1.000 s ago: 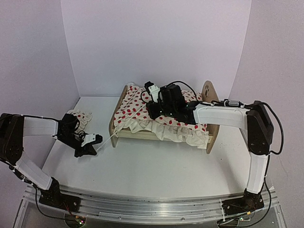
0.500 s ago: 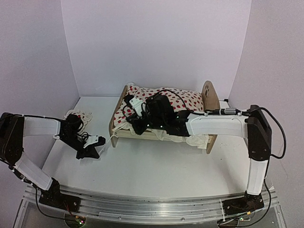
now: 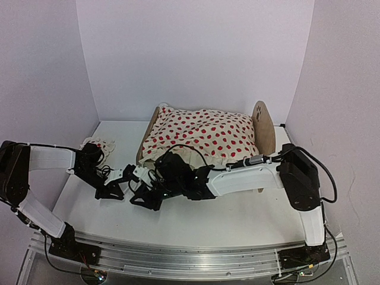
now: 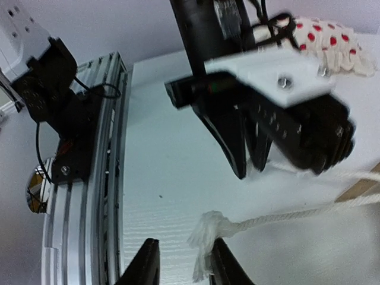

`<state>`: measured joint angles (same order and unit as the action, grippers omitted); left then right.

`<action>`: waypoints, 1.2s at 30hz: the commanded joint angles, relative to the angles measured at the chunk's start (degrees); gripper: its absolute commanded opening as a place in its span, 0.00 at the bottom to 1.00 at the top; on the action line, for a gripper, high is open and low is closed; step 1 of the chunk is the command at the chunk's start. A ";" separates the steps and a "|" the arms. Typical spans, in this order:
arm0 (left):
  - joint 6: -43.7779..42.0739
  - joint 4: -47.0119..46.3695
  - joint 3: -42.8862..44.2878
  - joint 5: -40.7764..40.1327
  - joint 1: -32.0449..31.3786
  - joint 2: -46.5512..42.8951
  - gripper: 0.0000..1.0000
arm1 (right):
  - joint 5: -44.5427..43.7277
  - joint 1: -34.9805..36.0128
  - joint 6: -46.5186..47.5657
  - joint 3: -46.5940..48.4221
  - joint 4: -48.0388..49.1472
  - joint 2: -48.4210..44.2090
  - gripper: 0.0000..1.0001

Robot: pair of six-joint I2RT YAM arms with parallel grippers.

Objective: Set up the pet bed

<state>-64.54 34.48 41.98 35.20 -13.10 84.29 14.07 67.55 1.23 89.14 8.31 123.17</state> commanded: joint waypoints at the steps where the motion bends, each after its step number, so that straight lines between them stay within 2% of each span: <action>1: -0.10 0.71 1.71 -1.73 0.15 -0.65 0.37 | -4.19 0.49 -1.75 0.29 -3.32 0.17 0.50; 2: -0.40 0.86 1.69 -2.04 0.33 -0.88 0.42 | -5.88 0.53 0.79 -0.48 -3.90 -0.69 0.60; 4: -0.67 1.86 2.09 -2.10 1.00 -1.56 0.47 | -9.23 0.73 3.40 -2.76 -5.02 -3.48 0.69; 8: -0.68 5.01 4.76 -1.12 1.61 -5.61 0.48 | -18.57 0.77 5.76 -9.27 -7.85 -11.14 0.76; 11: 0.41 5.48 7.51 1.08 1.56 -10.66 0.50 | -25.55 0.57 3.63 -13.32 -12.50 -19.36 0.78; 13: 5.67 3.66 10.71 3.17 1.02 -13.44 0.53 | -28.99 -0.23 1.16 -13.73 -18.34 -24.67 0.80; 15: 11.85 0.44 14.25 2.30 -1.63 -14.20 0.55 | -29.68 -2.62 -5.68 -12.53 -25.18 -28.56 0.80; 19: 18.23 -8.22 20.64 -7.89 -14.10 -10.57 0.61 | -30.84 -11.67 -19.51 -10.66 -39.40 -35.31 0.75; 24: 16.94 -9.10 27.77 -16.35 -20.80 1.18 0.67 | -38.02 -16.16 -27.34 -12.25 -48.32 -40.79 0.70; 28: 13.28 -9.53 29.54 -23.22 -21.26 6.61 0.69 | -39.87 -18.12 -31.74 -16.44 -52.70 -43.18 0.70; 30: 11.40 -8.07 30.50 -23.26 -21.29 8.39 0.67 | -38.45 -19.95 -33.38 -18.24 -53.19 -43.40 0.70; 32: 10.37 -6.13 31.13 -23.23 -21.58 9.78 0.59 | -36.71 -21.87 -34.41 -19.40 -53.22 -42.95 0.70; 34: 10.74 -3.34 32.70 -23.38 -21.69 10.33 0.39 | -35.98 -23.20 -34.48 -19.33 -53.30 -41.97 0.70; 36: 11.85 -1.57 34.40 -22.95 -21.72 9.72 0.14 | -35.92 -24.13 -34.18 -19.03 -53.31 -40.67 0.70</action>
<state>-52.65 28.78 70.39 13.56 -34.53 95.22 -22.45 45.52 -30.23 69.26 -43.55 80.95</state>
